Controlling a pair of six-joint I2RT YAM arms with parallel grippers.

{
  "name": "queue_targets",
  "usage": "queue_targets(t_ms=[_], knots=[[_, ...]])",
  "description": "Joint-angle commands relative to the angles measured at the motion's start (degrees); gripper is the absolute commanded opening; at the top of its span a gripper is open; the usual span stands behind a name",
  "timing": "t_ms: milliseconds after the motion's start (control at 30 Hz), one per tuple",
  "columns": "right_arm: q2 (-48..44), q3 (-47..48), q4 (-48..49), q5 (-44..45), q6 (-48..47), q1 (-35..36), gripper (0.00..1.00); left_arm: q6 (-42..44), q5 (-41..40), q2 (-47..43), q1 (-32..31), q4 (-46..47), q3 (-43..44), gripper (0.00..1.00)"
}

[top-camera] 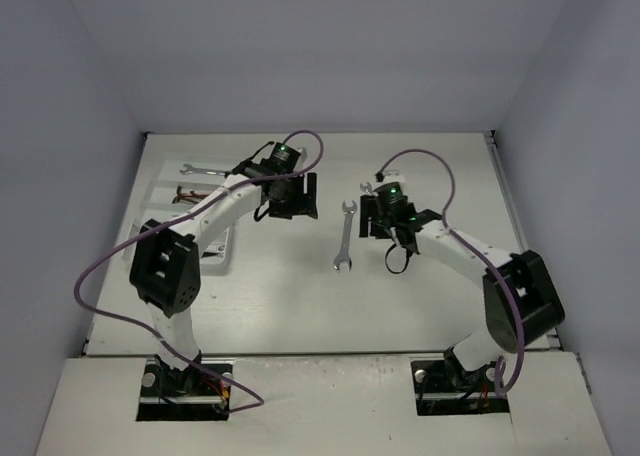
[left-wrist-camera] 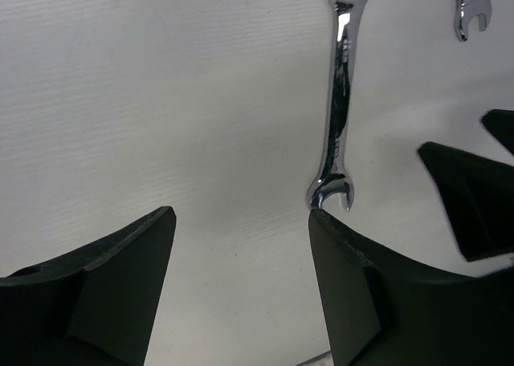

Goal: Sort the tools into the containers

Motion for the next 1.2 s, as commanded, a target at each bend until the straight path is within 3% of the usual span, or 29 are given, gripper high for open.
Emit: queue_targets(t_ms=[0,367,800,1100,1167], knots=[[-11.45,-5.08,-0.45,5.31,3.98,-8.87,0.62,2.01,-3.61,5.98,-5.33,-2.11,10.81,0.64],[-21.92,-12.74,-3.18,5.77,5.78,-13.57,0.63,2.19,-10.24,24.79,-14.46,-9.7,31.57,0.64],[-25.91,-15.31,-3.8,5.57,5.92,-15.06,0.64,2.04,-15.86,34.78,-15.35,-13.3,37.35,0.59],[-27.27,-15.4,-4.43,5.59,5.66,-15.57,0.64,0.12,-12.96,37.57,-15.0,-13.7,37.33,0.4],[-27.61,-15.4,-4.62,5.59,5.44,-15.62,0.64,-0.43,-11.28,38.02,-14.56,-13.89,36.47,0.24]])
